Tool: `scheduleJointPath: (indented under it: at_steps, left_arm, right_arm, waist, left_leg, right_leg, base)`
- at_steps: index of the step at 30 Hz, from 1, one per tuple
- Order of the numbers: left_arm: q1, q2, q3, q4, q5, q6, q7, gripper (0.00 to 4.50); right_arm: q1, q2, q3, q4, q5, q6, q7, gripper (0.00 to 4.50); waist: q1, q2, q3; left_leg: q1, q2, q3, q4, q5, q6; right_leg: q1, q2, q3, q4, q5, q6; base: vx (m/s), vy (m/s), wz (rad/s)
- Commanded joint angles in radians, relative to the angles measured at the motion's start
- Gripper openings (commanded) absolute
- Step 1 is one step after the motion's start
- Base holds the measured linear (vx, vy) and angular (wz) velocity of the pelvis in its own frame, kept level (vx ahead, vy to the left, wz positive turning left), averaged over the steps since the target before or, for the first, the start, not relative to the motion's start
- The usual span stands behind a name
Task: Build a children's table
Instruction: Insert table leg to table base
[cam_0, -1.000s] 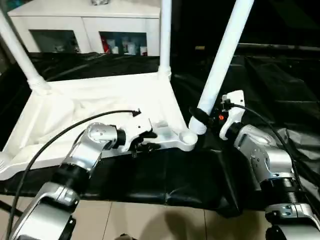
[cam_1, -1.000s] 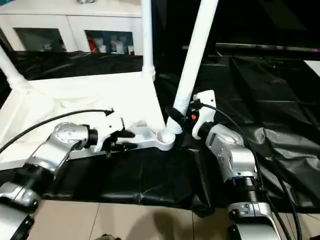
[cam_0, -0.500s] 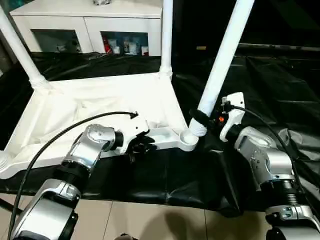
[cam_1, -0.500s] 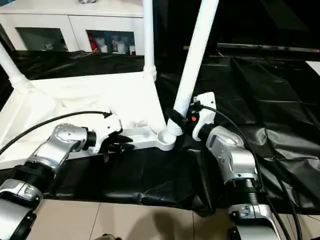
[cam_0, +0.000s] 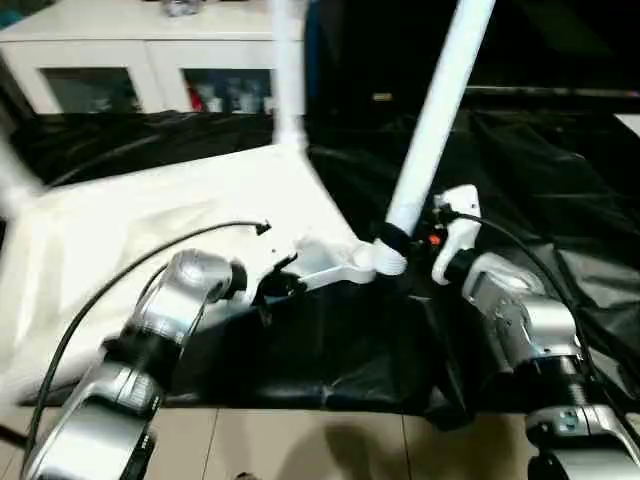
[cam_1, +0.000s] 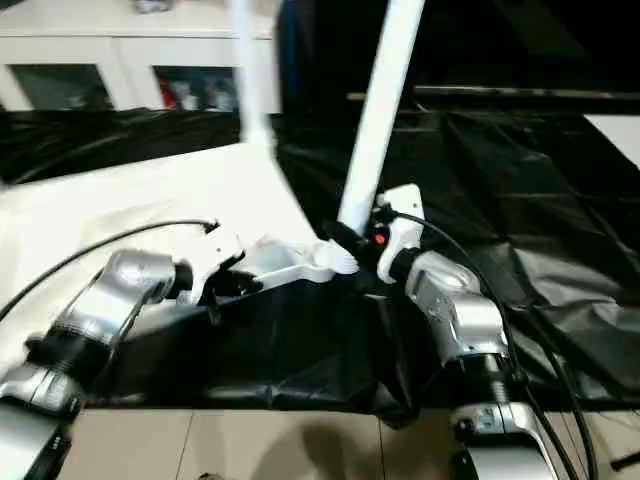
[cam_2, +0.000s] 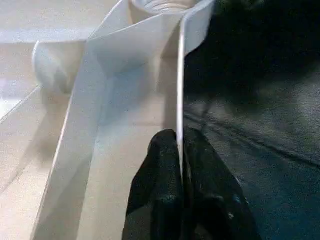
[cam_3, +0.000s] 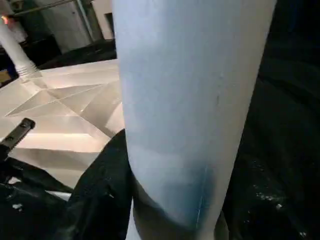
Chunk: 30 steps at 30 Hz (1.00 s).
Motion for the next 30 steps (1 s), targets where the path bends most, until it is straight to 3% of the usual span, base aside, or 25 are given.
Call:
scheduleJointPath:
  at_steps: [1, 2, 3, 4, 6, 12, 13, 18, 24, 28, 30]
  left_arm:
    - [0.035, 0.01, 0.003, -0.02, -0.017, -0.024, -0.03, 0.0]
    - [0.042, 0.011, 0.0, -0.033, -0.025, -0.039, -0.043, 0.0]
    - [0.047, 0.013, -0.004, -0.038, -0.029, -0.065, -0.054, 0.0]
    - [0.053, 0.015, -0.009, -0.044, -0.037, -0.096, -0.076, 0.0]
    - [0.059, 0.019, -0.014, -0.061, -0.037, -0.097, -0.088, 0.0]
    - [0.066, 0.029, -0.01, -0.088, -0.038, -0.1, -0.091, 0.0]
    - [0.062, 0.03, -0.009, -0.082, -0.034, -0.102, -0.088, 0.0]
    - [0.052, 0.035, 0.001, -0.054, -0.022, -0.127, -0.085, 0.0]
    - [0.055, 0.038, 0.002, -0.053, -0.023, -0.126, -0.085, 0.0]
    - [0.055, 0.039, 0.003, -0.052, -0.025, -0.13, -0.088, 0.0]
    - [0.05, 0.036, 0.006, -0.047, -0.03, -0.135, -0.094, 0.0]
  right_arm:
    - [-0.035, -0.001, 0.03, 0.01, -0.003, 0.005, 0.035, 1.92]
    - [-0.051, -0.001, 0.035, 0.035, -0.012, -0.006, 0.039, 1.91]
    - [-0.061, -0.001, 0.037, 0.05, -0.017, -0.013, 0.04, 1.91]
    - [-0.075, 0.0, 0.037, 0.072, -0.024, -0.021, 0.041, 1.91]
    - [-0.094, -0.001, 0.039, 0.1, -0.031, -0.027, 0.047, 1.91]
    - [-0.16, -0.011, 0.086, 0.222, -0.083, -0.044, 0.084, 1.91]
    - [-0.164, -0.014, 0.096, 0.232, -0.087, -0.035, 0.095, 1.91]
    - [-0.175, -0.024, 0.127, 0.262, -0.101, 0.008, 0.163, 1.91]
    - [-0.184, -0.018, 0.134, 0.286, -0.102, 0.005, 0.185, 1.91]
    - [-0.19, -0.017, 0.132, 0.298, -0.107, -0.005, 0.19, 1.91]
    - [-0.198, -0.008, 0.116, 0.333, -0.108, -0.047, 0.173, 1.91]
  waist:
    - [0.011, -0.018, -0.077]
    - [0.013, -0.022, -0.075]
    - [0.012, -0.018, -0.074]
    - [0.014, -0.028, -0.073]
    - [0.016, -0.025, -0.071]
    - [0.027, -0.027, -0.074]
    - [0.027, -0.031, -0.074]
    - [0.034, -0.034, -0.073]
    - [0.035, -0.036, -0.07]
    - [0.034, -0.037, -0.07]
    - [0.034, -0.036, -0.07]
  left_leg:
    - [0.013, 0.012, -0.002, -0.068, -0.197, 0.026]
    - [0.014, 0.012, 0.0, -0.067, -0.195, 0.033]
    - [0.014, 0.012, 0.0, -0.068, -0.2, 0.033]
    - [0.017, 0.012, 0.002, -0.068, -0.204, 0.03]
    - [0.017, 0.015, 0.001, -0.071, -0.209, 0.023]
    - [0.018, 0.016, 0.004, -0.069, -0.189, 0.022]
    - [0.018, 0.016, 0.005, -0.069, -0.184, 0.024]
    - [0.016, 0.015, 0.006, -0.069, -0.18, 0.031]
    - [0.019, 0.016, 0.004, -0.072, -0.216, 0.012]
    - [0.019, 0.016, 0.004, -0.072, -0.214, 0.009]
    - [0.019, 0.016, 0.004, -0.072, -0.217, 0.007]
  right_leg:
    - [0.054, -0.043, 0.031, -0.068, -0.14, -0.253]
    - [0.052, -0.044, 0.032, -0.07, -0.157, -0.248]
    - [0.05, -0.045, 0.032, -0.072, -0.178, -0.246]
    - [0.048, -0.046, 0.033, -0.075, -0.204, -0.238]
    - [0.046, -0.046, 0.034, -0.074, -0.223, -0.23]
    - [0.044, -0.047, 0.035, -0.07, -0.197, -0.224]
    - [0.045, -0.046, 0.035, -0.068, -0.188, -0.225]
    - [0.047, -0.046, 0.035, -0.068, -0.188, -0.219]
    - [0.041, -0.048, 0.037, -0.074, -0.261, -0.203]
    - [0.041, -0.047, 0.037, -0.072, -0.248, -0.205]
    - [0.041, -0.049, 0.037, -0.073, -0.25, -0.208]
  base:
    - [0.0, 0.0, 0.0]
    - [0.0, 0.0, 0.0]
    - [0.0, 0.0, 0.0]
    - [0.0, 0.0, 0.0]
    - [0.0, 0.0, 0.0]
    - [0.0, 0.0, 0.0]
    - [0.0, 0.0, 0.0]
    - [0.0, 0.0, 0.0]
    - [0.0, 0.0, 0.0]
    - [0.0, 0.0, 0.0]
    - [0.0, 0.0, 0.0]
